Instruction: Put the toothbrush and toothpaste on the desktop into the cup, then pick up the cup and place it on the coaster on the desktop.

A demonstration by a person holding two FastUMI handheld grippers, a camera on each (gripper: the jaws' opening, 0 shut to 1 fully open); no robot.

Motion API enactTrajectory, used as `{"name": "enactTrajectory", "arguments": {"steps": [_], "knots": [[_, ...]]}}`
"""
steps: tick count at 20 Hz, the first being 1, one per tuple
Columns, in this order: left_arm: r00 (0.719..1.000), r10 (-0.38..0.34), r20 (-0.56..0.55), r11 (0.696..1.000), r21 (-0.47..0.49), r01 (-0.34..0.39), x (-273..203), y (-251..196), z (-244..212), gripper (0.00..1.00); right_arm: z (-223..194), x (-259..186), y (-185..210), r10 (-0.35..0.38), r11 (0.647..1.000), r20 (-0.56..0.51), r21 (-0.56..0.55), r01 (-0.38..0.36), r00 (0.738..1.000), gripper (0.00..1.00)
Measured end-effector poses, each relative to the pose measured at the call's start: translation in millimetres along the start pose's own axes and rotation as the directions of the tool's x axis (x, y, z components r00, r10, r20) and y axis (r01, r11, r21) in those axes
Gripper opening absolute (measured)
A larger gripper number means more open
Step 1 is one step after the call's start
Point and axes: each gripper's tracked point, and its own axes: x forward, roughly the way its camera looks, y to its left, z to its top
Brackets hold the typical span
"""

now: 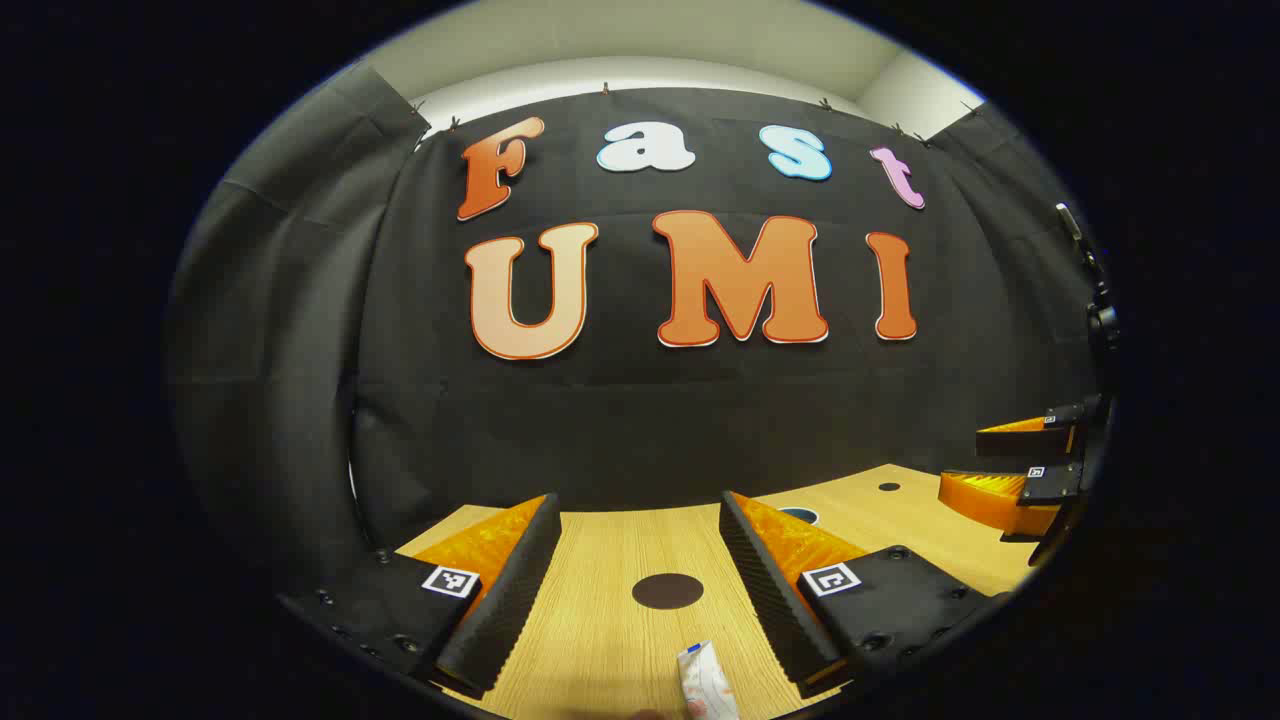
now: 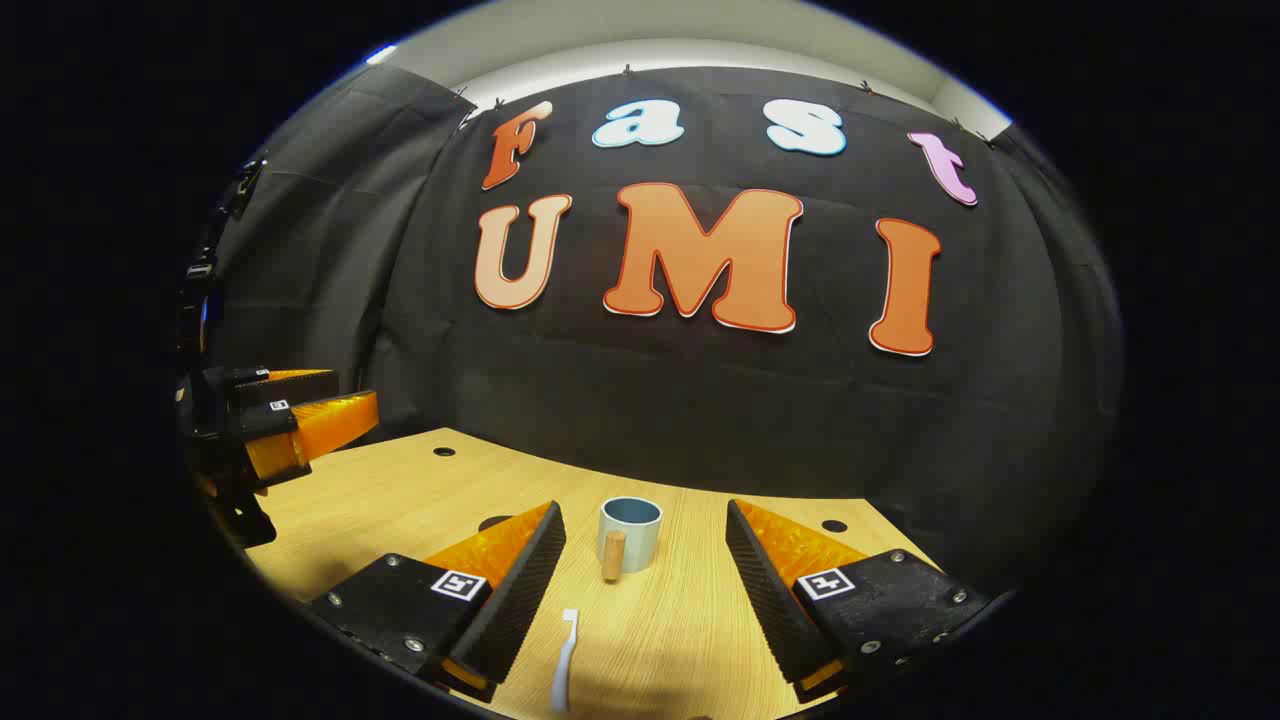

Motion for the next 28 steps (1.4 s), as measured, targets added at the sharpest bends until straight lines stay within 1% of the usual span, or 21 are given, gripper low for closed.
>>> {"name": "enactTrajectory", "arguments": {"steps": [6, 11, 13, 15, 18, 20, 22, 24, 26, 28], "knots": [[1.000, -0.007, -0.028, 1.000, -0.010, 0.006, 4.3, -0.3, -8.7, 1.00, -14.2, 7.2, -1.3, 0.000, 1.000, -0.039, 0.001, 0.000, 0.999, 0.97], [0.999, -0.015, -0.044, 1.000, -0.017, 0.014, 5.5, -0.9, -13.2, 1.00, -23.3, 9.3, 2.5, 0.018, 1.000, -0.070, 0.016, -0.017, 0.997, 0.97], [0.998, -0.027, -0.048, 0.999, -0.027, 0.026, 5.5, -3.4, -13.6, 1.00, -24.3, 10.6, 8.0, 0.039, 0.999, -0.081, 0.027, -0.037, 0.996, 0.97], [0.997, -0.037, -0.064, 0.999, -0.031, 0.035, 5.5, -5.1, -17.9, 1.00, -23.8, 10.0, 18.8, 0.083, 0.996, -0.087, 0.046, -0.080, 0.993, 0.97], [0.991, -0.060, -0.117, 0.998, -0.043, 0.056, 9.7, -9.7, -24.4, 1.00, -31.8, 11.0, 23.0, 0.102, 0.995, -0.130, 0.030, -0.099, 0.986, 0.97], [0.980, -0.079, -0.184, 0.996, -0.055, 0.070, 12.3, -14.6, -37.5, 1.00, -38.8, 10.7, 26.5, 0.103, 0.995, -0.166, 0.021, -0.100, 0.981, 0.97], [0.963, -0.080, -0.258, 0.997, -0.036, 0.073, 14.5, -14.7, -55.7, 1.00, -47.8, 7.3, 34.6, 0.125, 0.992, -0.198, 0.031, -0.121, 0.972, 0.97], [0.941, -0.091, -0.327, 0.996, -0.029, 0.086, 14.5, -17.9, -69.2, 1.00, -59.8, 6.1, 37.7, 0.123, 0.992, -0.237, 0.024, -0.121, 0.964, 0.96], [0.913, -0.122, -0.389, 0.993, -0.049, 0.111, 11.1, -26.1, -78.9, 1.00, -69.9, 5.1, 34.4, 0.112, 0.994, -0.273, 0.020, -0.111, 0.955, 0.95], [0.895, -0.118, -0.431, 0.993, -0.034, 0.115, 10.6, -29.6, -89.8, 1.00, -77.1, 4.7, 34.9, 0.115, 0.993, -0.299, 0.037, -0.109, 0.947, 0.94]]}}
